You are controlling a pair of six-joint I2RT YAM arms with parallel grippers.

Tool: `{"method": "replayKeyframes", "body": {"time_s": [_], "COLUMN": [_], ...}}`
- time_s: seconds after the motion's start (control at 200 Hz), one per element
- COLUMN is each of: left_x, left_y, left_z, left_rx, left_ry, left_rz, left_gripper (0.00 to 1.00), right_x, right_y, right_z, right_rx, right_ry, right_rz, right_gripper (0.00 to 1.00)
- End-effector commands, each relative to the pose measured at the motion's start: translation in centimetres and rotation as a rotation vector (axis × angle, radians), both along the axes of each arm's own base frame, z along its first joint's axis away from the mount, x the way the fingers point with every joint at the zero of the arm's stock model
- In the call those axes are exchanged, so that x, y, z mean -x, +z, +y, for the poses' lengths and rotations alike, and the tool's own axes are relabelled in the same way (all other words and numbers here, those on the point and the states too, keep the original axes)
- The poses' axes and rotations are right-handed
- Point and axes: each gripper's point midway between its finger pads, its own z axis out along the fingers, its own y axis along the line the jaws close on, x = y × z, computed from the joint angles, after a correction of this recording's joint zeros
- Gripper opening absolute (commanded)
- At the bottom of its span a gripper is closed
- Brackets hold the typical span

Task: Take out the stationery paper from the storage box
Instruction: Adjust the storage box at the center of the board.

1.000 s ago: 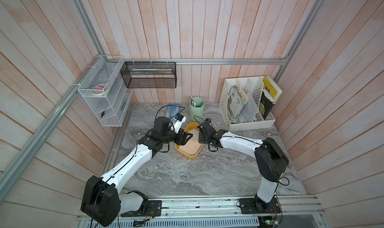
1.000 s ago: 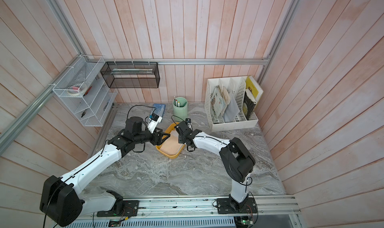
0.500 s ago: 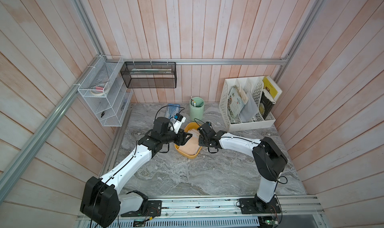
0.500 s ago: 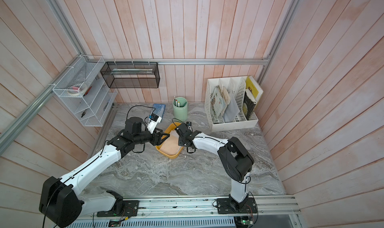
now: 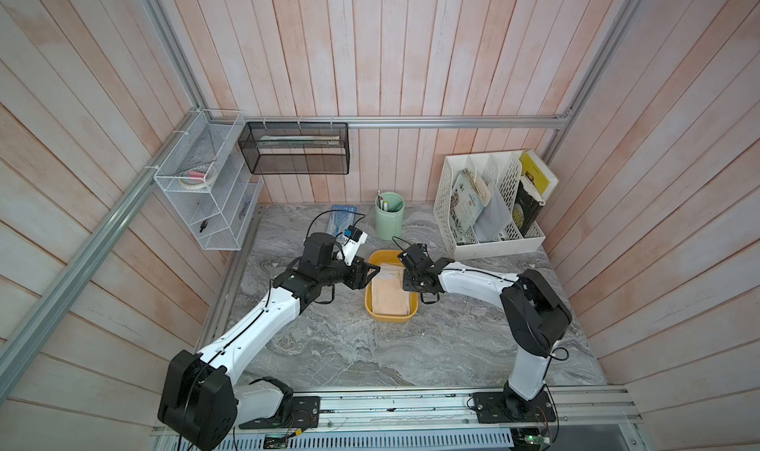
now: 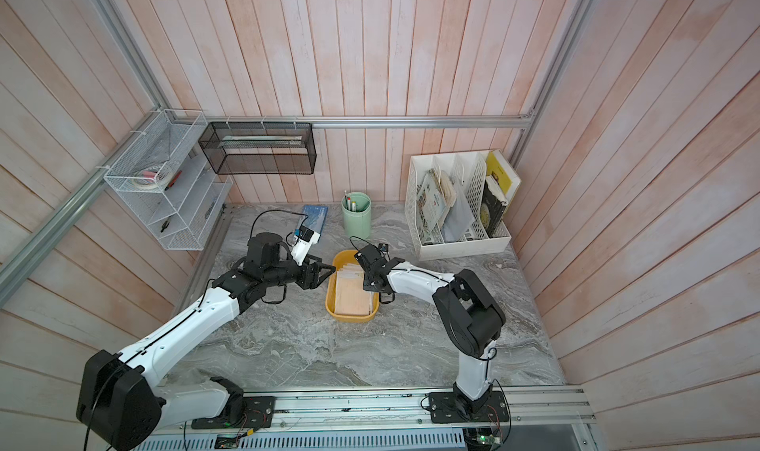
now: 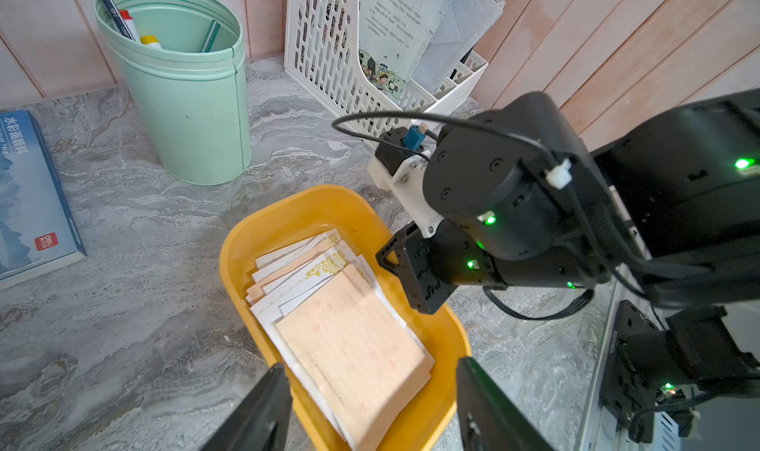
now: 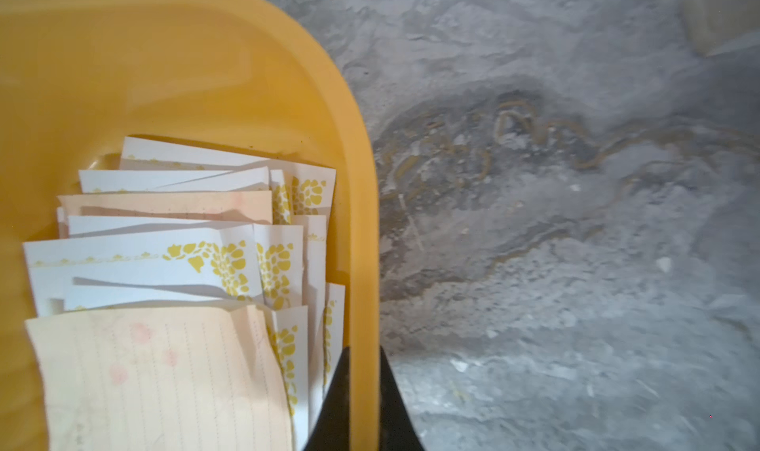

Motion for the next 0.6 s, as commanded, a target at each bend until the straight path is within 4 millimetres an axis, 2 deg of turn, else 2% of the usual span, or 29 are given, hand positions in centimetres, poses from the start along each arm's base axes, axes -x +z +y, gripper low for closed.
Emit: {"method": "replayKeyframes", "body": {"time_s": [0.0, 0.2, 0.515, 0.59], "left_x": [0.2, 0.1, 0.1, 0.1], "left_y": [-0.6, -0.9, -1.0, -1.1], "left_z": [-0.1, -0.3, -0.3, -0.2], "left_rx": [0.013, 0.017, 0.012, 0.008], "left_ry": [-0.010, -0.016, -0.017, -0.013], "left_rz": [0.015, 0.021, 0.026, 0.028], "left_gripper": [0.67, 0.66, 0.66, 0.66], "right_x": [0.3, -0.5, -2.3, -2.7], "right_y": [1.0, 1.3, 0.7, 1.0], "right_z": [-3.3, -5.1, -5.8, -6.0], "right_rx": [0.114, 0.163, 0.241, 0.247], "right_ry": [-0.009, 0.037, 0.111, 0.112], "right_rz": [-0.012, -0.033, -0.061, -0.073], "right_gripper": [0.10, 0.12, 0.15, 0.19]}}
